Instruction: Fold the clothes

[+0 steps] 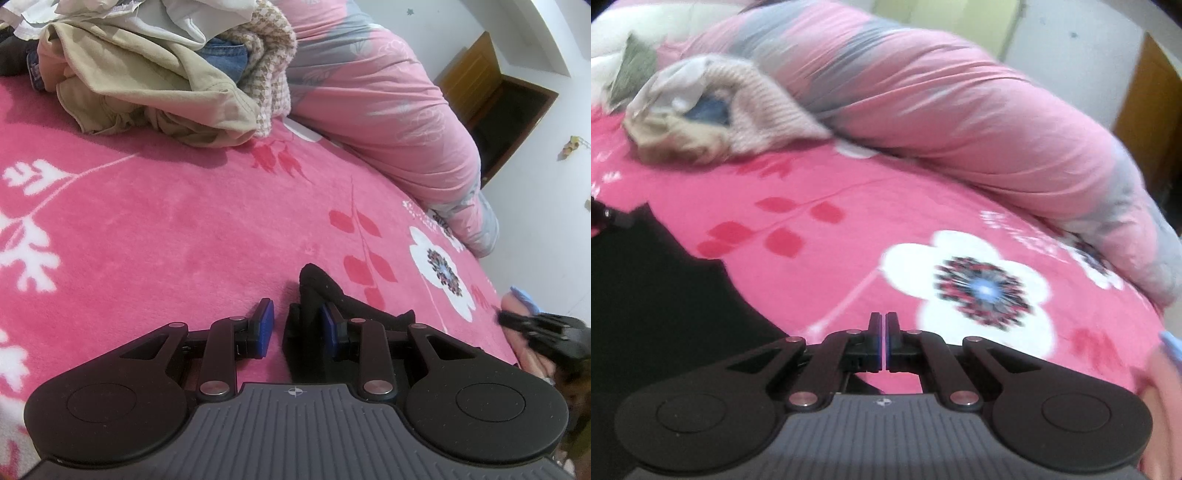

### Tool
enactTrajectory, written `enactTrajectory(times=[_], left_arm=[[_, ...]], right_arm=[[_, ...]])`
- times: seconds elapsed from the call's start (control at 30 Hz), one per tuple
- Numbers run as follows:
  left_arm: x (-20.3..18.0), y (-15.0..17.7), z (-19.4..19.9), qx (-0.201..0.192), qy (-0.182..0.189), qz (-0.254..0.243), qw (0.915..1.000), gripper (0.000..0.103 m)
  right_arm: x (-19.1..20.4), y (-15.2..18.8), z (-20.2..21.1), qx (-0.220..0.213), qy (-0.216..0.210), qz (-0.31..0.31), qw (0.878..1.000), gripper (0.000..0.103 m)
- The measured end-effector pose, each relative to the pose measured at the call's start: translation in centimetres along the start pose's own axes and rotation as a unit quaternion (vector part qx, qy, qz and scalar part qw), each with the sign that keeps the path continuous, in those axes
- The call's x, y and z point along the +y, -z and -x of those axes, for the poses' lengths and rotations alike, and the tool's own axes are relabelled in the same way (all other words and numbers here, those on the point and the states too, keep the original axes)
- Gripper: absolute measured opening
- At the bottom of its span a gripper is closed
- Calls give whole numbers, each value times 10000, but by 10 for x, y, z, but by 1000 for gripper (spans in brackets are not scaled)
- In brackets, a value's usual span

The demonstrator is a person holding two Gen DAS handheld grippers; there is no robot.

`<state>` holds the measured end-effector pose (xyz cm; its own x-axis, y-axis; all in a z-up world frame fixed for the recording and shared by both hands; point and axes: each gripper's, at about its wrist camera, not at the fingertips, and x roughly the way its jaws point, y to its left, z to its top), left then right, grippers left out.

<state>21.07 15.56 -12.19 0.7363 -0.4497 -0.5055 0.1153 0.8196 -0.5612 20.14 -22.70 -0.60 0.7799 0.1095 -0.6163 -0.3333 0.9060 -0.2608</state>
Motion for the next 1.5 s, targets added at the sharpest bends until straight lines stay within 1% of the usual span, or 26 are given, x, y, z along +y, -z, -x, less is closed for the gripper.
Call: enactTrajectory(times=[0.07, 0.13, 0.23, 0.33, 0.37, 0.4, 0.47, 0.5, 0.57, 0.63, 0.67, 0.73, 0.77, 0.8, 0.87, 0.93, 1.03, 1.13, 1.3, 1.4, 1.43, 1.47, 1.5], left_arm=[[0, 0, 0, -1, -8, -16, 10000, 29], [-1, 0, 0, -5, -16, -26, 10000, 29], [-1, 1, 0, -11, -27, -42, 10000, 29], [-1, 1, 0, -13, -32, -47, 10000, 29], [-1, 1, 0, -13, -32, -48, 10000, 29], [-1, 1, 0, -13, -33, -49, 10000, 29], [-1, 1, 0, -14, -34, -50, 10000, 29], [-1, 1, 0, -14, -34, -51, 10000, 29], [-1, 1, 0, -15, -36, -52, 10000, 29], [-1, 1, 0, -16, -38, -50, 10000, 29], [-1, 1, 0, -17, -37, -47, 10000, 29], [-1, 2, 0, -17, -38, -42, 10000, 29], [-2, 2, 0, -17, -40, -41, 10000, 29], [-2, 2, 0, -17, -41, -44, 10000, 29], [-2, 2, 0, -16, -41, -39, 10000, 29], [-2, 1, 0, -15, -35, -30, 10000, 29], [-2, 1, 0, -16, -34, -33, 10000, 29], [-2, 1, -1, -17, -43, -49, 10000, 29], [-2, 1, -1, -18, -49, -63, 10000, 29], [-3, 1, 0, -17, -52, -75, 10000, 29], [-3, 2, 0, -17, -52, -76, 10000, 29], [-3, 2, 0, -17, -52, -75, 10000, 29], [-3, 2, 0, -17, -52, -74, 10000, 29]], right_arm=[[-11, 9, 12, 108, -153, -35, 9998, 2], [-13, 19, 18, 312, -353, 87, 9989, 2], [-3, 31, 13, 600, -559, 551, 9951, 2], [13, 34, 4, 743, -716, 1016, 9895, 5], [17, 34, 1, 767, -754, 1154, 9875, 10], [20, 34, -1, 761, -806, 1256, 9859, 18], [25, 33, -4, 756, -902, 1454, 9823, 28], [26, 33, -7, 788, -926, 1529, 9807, 29], [28, 33, -12, 854, -976, 1661, 9775, 29], [28, 33, -16, 932, -1032, 1655, 9764, 29], [28, 33, -17, 967, -1057, 1657, 9757, 27], [31, 32, -14, 1010, -1075, 1716, 9741, 13], [35, 32, -12, 1034, -1047, 1821, 9722, 4], [40, 33, -9, 1005, -976, 1938, 9710, 1], [42, 32, -3, 860, -824, 1982, 9729, 0], [44, 31, 3, 715, -671, 2007, 9747, 0], [33, 21, 14, 471, -413, 1770, 9822, 0], [29, 18, 15, 358, -219, 1739, 9839, 0], [32, 29, -10, 484, -27, 1673, 9847, 0], [35, 43, -27, 632, 66, 1474, 9870, 1], [35, 44, -26, 579, 85, 1383, 9887, 2], [32, 43, -23, 528, 85, 1249, 9907, 3], [25, 41, -18, 486, 20, 971, 9941, 9]])
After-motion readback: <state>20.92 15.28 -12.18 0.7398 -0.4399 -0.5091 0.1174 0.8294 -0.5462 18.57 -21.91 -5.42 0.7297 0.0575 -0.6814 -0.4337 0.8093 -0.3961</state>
